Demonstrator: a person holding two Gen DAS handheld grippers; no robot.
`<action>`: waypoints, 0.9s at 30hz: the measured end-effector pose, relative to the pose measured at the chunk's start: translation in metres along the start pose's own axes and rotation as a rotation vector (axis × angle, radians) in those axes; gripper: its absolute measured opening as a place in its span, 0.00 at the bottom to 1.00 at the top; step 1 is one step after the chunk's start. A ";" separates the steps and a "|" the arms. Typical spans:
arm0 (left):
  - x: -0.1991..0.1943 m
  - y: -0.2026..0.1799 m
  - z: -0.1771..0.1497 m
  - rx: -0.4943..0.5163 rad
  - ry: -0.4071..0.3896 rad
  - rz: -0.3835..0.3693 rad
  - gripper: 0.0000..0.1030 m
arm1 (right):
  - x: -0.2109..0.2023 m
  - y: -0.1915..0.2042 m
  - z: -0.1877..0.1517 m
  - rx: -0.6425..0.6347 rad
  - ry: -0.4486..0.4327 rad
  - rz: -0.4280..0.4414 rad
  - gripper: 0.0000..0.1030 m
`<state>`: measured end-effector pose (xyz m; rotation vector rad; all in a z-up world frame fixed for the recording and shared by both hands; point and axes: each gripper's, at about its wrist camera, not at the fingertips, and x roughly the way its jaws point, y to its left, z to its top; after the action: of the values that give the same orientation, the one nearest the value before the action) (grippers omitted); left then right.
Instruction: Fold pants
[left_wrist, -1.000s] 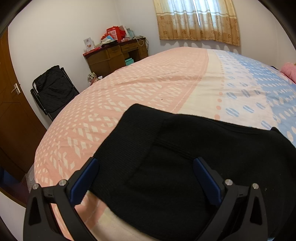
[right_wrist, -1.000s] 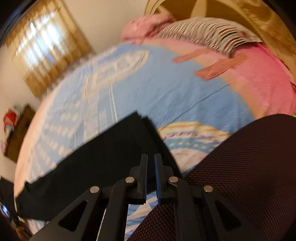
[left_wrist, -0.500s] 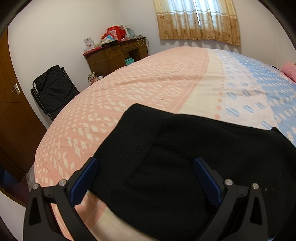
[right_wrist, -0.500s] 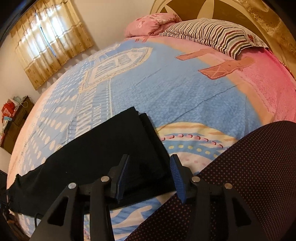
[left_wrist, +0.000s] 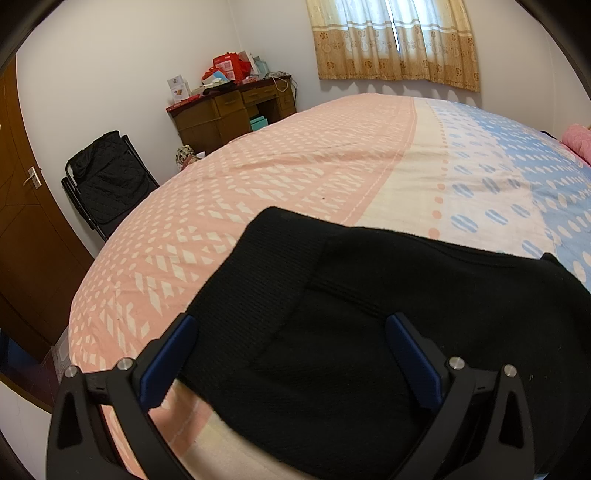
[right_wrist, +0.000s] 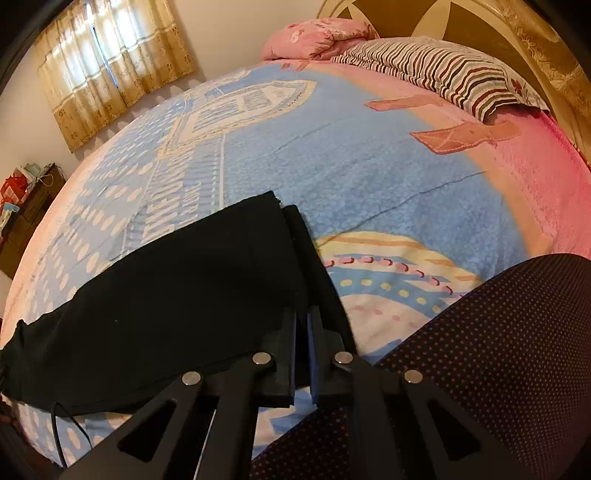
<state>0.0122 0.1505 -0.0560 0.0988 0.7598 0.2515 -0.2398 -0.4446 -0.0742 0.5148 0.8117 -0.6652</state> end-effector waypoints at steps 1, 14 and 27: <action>0.000 0.000 0.000 -0.001 0.000 -0.001 1.00 | -0.001 0.001 0.000 -0.007 0.001 -0.009 0.04; 0.001 -0.001 0.004 0.009 0.014 -0.011 1.00 | 0.000 -0.008 -0.002 -0.024 0.034 -0.138 0.06; -0.066 -0.040 0.017 0.150 -0.113 -0.273 1.00 | -0.089 0.160 -0.016 -0.347 -0.166 0.250 0.07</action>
<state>-0.0147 0.0946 -0.0068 0.1481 0.6700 -0.0708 -0.1793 -0.2950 0.0131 0.2359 0.6742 -0.3215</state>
